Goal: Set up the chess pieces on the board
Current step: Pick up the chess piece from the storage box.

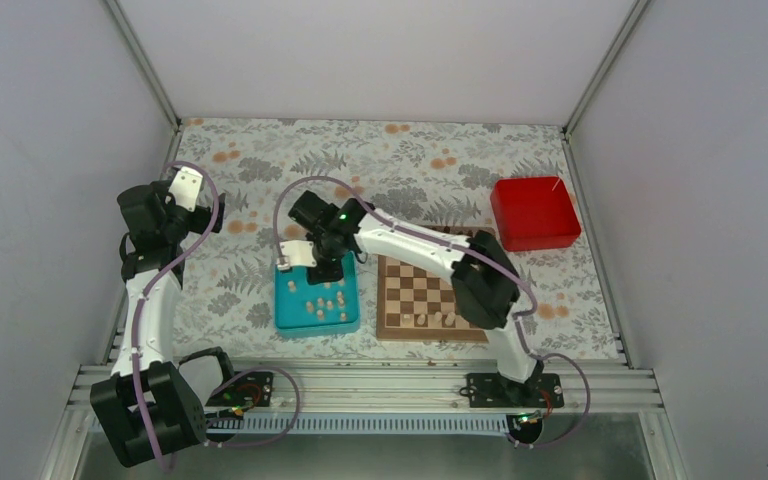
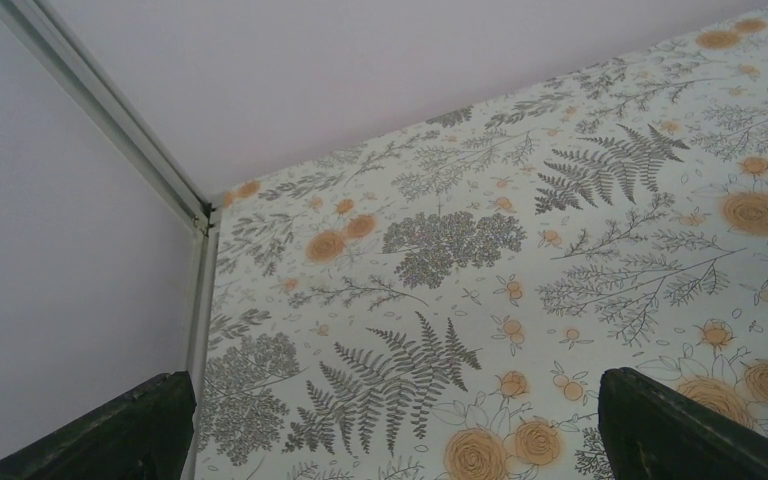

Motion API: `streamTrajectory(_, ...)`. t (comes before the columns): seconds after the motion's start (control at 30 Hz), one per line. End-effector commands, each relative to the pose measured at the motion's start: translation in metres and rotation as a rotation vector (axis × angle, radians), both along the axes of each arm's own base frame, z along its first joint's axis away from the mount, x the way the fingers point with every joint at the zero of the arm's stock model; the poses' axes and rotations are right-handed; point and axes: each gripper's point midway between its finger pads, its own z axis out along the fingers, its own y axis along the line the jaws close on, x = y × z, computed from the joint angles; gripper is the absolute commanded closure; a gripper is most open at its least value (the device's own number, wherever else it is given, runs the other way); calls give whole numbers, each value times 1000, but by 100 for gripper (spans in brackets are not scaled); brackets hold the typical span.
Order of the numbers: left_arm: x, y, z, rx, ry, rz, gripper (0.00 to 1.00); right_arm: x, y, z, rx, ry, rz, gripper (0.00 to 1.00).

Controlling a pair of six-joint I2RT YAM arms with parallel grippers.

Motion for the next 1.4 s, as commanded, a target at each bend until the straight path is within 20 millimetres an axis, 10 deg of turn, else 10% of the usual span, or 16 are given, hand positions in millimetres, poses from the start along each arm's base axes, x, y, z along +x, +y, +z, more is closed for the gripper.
streamTrajectory(0.0,-2,0,8,-1,-26,-4,0,13,33,5,66,-42,5,54)
streamTrajectory(1.07,-5,2,6,-10,-36,-8,0,-5,73,-76,30,104,76,55)
streamTrajectory(1.37,-5,3,6,-13,-35,-6,0,-9,72,-72,37,122,77,86)
